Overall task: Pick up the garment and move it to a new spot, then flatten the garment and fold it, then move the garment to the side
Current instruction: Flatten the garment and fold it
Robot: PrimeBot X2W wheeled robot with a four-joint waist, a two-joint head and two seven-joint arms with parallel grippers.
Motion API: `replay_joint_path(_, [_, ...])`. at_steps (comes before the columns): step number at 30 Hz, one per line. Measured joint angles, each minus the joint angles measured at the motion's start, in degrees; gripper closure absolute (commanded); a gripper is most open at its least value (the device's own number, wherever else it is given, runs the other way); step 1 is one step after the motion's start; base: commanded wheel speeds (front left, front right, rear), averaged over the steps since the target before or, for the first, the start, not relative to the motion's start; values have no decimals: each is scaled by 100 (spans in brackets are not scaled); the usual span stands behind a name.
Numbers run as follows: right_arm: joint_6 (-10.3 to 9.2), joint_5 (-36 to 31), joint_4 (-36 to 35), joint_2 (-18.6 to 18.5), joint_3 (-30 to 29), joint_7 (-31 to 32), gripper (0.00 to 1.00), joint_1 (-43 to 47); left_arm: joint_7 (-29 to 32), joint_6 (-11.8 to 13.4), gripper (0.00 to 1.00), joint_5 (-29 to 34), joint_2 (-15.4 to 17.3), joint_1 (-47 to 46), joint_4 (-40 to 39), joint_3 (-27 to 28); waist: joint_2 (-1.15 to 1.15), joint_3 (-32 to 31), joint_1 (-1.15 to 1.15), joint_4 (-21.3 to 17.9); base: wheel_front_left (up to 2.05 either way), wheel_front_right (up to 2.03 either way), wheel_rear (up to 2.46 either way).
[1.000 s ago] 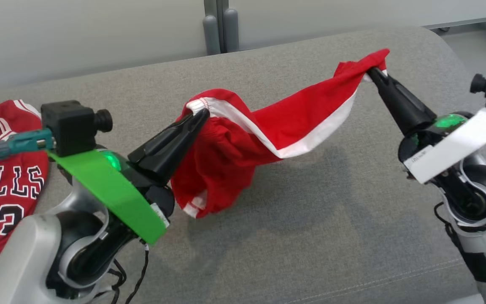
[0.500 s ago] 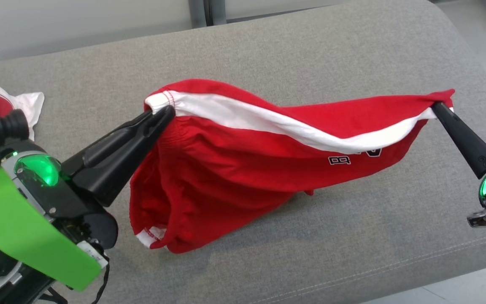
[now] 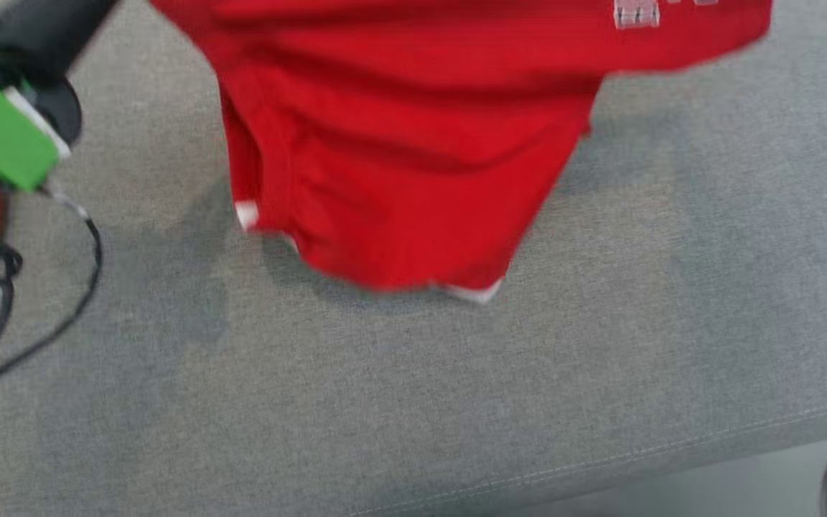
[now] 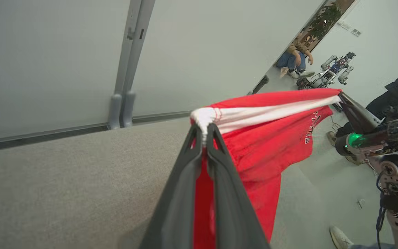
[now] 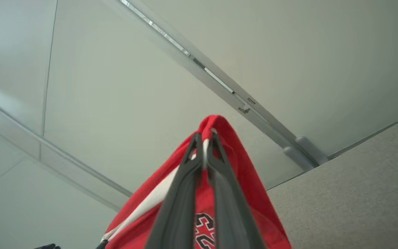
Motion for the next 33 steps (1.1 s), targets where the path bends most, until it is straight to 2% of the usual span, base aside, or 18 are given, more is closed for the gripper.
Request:
replay_joint_path(3, [56, -844, 780, 391, -266, -464, 100, -954, -334, -7, 100, 692, -108, -1122, 388, -91, 0, 231, 0, 97, 0, 0, 0])
replay_joint_path(6, [54, -1161, 923, 803, -334, -793, 100, -2056, -792, -140, 100, 968, -468, -2197, 441, -124, 0, 466, 1, 194, 0, 0, 0])
replay_joint_path(9, [54, -1433, 993, 832, -286, -932, 100, -2813, -1127, -433, 100, 1006, -653, -2699, 444, -158, 0, 707, 0, 277, 0, 0, 0])
replay_joint_path(12, [54, -1445, 1191, 786, -219, -938, 100, -2840, -1383, -732, 100, 1040, -779, -2536, 508, -332, 0, 961, 1, 338, 0, 0, 0])
replay_joint_path(16, [53, -1261, 1283, 765, -7, -982, 100, -2209, -1948, -1009, 100, 1067, -954, -1612, 623, -361, 0, 1289, 1, 384, 0, 0, 0])
replay_joint_path(17, [53, -1189, 1307, 765, 67, -990, 100, -1903, -2089, -1105, 100, 1054, -1006, -1276, 737, -374, 0, 1361, 1, 390, 0, 0, 0])
replay_joint_path(18, [54, -962, 1436, 802, 111, -1058, 100, -1157, -2374, -1295, 100, 1084, -1038, -493, 1003, -452, 0, 1474, 2, 402, 0, 0, 0])
replay_joint_path(19, [53, -918, 1529, 809, 104, -1098, 100, -727, -2485, -1332, 100, 1093, -1039, -106, 1160, -515, 0, 1507, 1, 411, 0, 0, 0])
replay_joint_path(21, [65, -748, 1718, 821, 87, -1176, 100, 71, -2828, -1351, 100, 1102, -1093, 584, 1480, -522, 0, 1505, 1, 428, 0, 0, 0])
replay_joint_path(23, [213, -688, 1752, 840, 118, -1203, 100, 693, -3042, -1411, 100, 1234, -1025, 1073, 1706, -615, 0, 1451, 1, 437, 0, 0, 0])
replay_joint_path(28, [504, -611, 1796, 829, 179, -1366, 100, 1301, -3722, -1426, 100, 1301, -1074, 1603, 1950, -557, 0, 1168, 0, 470, 0, 0, 0])
replay_joint_path(33, [670, -552, 1957, 887, 147, -1490, 100, 1789, -4191, -1468, 100, 1263, -1243, 2122, 2078, -667, 0, 815, 0, 500, 0, 0, 0])
